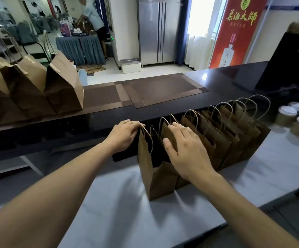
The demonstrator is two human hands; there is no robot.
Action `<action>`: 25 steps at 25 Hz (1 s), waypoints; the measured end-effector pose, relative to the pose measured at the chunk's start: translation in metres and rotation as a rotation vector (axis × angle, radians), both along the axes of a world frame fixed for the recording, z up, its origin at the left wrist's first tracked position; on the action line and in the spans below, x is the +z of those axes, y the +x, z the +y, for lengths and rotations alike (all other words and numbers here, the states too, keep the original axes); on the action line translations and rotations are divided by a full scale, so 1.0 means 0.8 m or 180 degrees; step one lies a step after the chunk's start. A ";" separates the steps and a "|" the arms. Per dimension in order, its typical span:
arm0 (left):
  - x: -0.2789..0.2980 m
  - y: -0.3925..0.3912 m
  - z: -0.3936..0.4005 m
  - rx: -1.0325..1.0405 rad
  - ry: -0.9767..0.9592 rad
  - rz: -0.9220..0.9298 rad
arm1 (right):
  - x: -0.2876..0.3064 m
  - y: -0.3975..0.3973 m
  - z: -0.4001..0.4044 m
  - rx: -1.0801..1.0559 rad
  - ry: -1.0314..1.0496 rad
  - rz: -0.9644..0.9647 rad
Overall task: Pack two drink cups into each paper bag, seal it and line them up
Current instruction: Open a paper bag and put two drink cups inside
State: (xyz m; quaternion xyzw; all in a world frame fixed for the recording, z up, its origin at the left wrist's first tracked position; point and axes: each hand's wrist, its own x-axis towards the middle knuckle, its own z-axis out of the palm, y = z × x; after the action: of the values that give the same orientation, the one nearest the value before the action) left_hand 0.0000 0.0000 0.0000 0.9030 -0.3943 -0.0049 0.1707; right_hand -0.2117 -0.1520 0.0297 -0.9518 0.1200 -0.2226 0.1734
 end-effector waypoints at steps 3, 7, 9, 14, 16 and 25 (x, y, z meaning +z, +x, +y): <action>-0.007 -0.004 -0.001 -0.0127 0.0183 -0.0096 | -0.011 -0.015 0.012 0.0057 -0.0122 -0.0302; -0.014 -0.011 -0.002 -0.0085 0.0204 0.0062 | -0.036 -0.029 0.023 -0.0129 -0.0284 0.0178; -0.013 -0.014 -0.001 -0.0069 0.0168 0.0141 | -0.047 -0.032 0.027 -0.0270 -0.0152 0.0521; -0.013 -0.021 0.009 -0.0066 0.0149 0.0082 | -0.066 -0.038 0.042 -0.0434 0.0100 0.0919; -0.011 -0.023 0.014 0.0013 0.0182 0.0032 | -0.068 -0.039 0.043 -0.0485 0.0197 0.0979; -0.013 -0.030 0.051 0.0597 -0.0077 0.0461 | -0.061 -0.031 0.055 -0.0953 0.0446 0.1211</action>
State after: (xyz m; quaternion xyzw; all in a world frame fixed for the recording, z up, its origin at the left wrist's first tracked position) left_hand -0.0242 0.0412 -0.0105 0.9311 -0.2947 -0.0494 0.2093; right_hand -0.2367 -0.1077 -0.0192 -0.9339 0.3053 -0.0539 0.1783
